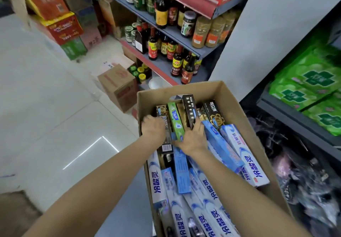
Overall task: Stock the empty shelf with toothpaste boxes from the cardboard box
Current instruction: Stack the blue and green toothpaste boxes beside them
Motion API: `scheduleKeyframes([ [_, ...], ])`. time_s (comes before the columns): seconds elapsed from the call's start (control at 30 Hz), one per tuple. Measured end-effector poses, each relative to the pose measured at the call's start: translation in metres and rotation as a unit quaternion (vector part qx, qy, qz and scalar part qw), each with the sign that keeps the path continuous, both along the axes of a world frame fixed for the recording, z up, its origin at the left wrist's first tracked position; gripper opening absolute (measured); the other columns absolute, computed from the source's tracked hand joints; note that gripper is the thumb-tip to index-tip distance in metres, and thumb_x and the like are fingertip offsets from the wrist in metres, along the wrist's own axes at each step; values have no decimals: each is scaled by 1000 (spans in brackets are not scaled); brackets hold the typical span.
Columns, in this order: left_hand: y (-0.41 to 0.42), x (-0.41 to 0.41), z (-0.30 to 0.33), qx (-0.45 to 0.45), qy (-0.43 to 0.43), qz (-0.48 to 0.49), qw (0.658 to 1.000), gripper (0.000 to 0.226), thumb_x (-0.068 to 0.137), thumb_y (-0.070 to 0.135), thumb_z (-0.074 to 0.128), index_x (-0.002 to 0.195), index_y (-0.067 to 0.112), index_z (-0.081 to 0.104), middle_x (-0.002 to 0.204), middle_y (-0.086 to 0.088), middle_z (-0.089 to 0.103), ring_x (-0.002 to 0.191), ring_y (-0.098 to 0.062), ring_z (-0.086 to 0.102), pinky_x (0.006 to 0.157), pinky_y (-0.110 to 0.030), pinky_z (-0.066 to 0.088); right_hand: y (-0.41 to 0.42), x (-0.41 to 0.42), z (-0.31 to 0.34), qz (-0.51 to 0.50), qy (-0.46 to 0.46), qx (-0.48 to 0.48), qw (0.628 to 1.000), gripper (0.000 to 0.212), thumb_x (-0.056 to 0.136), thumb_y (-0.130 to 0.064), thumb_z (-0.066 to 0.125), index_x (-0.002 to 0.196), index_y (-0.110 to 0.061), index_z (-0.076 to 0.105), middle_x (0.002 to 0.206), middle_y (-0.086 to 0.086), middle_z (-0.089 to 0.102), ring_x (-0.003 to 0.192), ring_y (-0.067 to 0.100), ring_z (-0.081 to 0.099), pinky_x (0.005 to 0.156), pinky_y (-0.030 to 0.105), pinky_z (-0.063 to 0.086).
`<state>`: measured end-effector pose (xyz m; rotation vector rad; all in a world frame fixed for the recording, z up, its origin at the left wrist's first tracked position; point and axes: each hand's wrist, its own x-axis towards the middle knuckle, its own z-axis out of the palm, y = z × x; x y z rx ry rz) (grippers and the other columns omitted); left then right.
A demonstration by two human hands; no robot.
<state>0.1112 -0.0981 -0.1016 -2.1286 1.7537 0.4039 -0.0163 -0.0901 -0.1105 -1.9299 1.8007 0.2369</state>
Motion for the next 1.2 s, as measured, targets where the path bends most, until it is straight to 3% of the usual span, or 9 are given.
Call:
scheduleKeyframes([
  [0.23,-7,-5,7,119,-121,-69,983,61,95,31,50,145,3,29,150,-18,30,136,-34,29,110,-39,26,-12,-6,16,-106,-116,39,987,33,90,-34,53,90,-3,64,149,7,20,136,23,25,104,32,32],
  [0.3,-6,-11,9,109,-131,-71,983,49,96,25,47,140,6,38,143,-16,40,127,-32,37,104,-37,33,-16,-15,25,-199,-210,78,954,26,87,-28,58,77,-4,55,118,10,46,106,25,50,88,33,39],
  [0.4,-10,-10,24,70,-94,-50,992,40,92,18,52,130,5,49,132,-14,50,117,-32,44,96,-36,40,-11,-29,42,-287,-309,132,897,21,87,-26,58,87,-8,49,76,8,44,67,22,46,67,32,37],
  [0.5,-9,-7,44,53,-36,-5,998,40,88,13,55,127,3,52,128,-15,54,116,-37,49,95,-40,46,-3,-42,50,-375,-446,168,795,27,90,-20,57,112,-4,58,89,22,59,80,37,58,79,33,49],
  [0.63,2,-10,71,-19,72,32,997,25,87,5,47,108,4,62,114,-13,63,105,-32,61,83,-36,51,13,-53,77,-430,-633,208,609,9,93,-7,52,97,-2,58,102,19,63,88,29,62,87,32,55],
  [0.77,15,-21,108,-44,207,110,971,21,95,15,43,89,4,60,113,-17,64,97,-31,61,75,-33,46,30,-78,101,-386,-701,226,555,25,93,-7,48,115,5,55,113,24,62,74,27,72,62,30,60],
  [1.03,56,-119,155,-73,625,267,730,36,91,25,46,111,-4,51,103,-21,64,79,-27,62,66,-28,52,78,-176,152,-325,-726,176,580,32,69,-3,36,95,1,54,71,16,62,56,24,65,54,29,55],
  [1.1,71,-158,171,-44,700,258,664,24,96,14,41,92,-2,58,71,-15,70,52,-18,64,47,-21,50,95,-211,167,-326,-718,126,602,37,58,-9,36,89,0,54,65,14,59,50,24,60,51,28,50],
  [1.2,86,-225,190,8,788,224,574,29,97,14,37,86,1,61,62,-11,70,50,-17,67,50,-24,54,123,-272,186,-334,-714,66,612,33,60,-11,37,86,0,54,62,13,57,45,23,57,43,22,47],
])
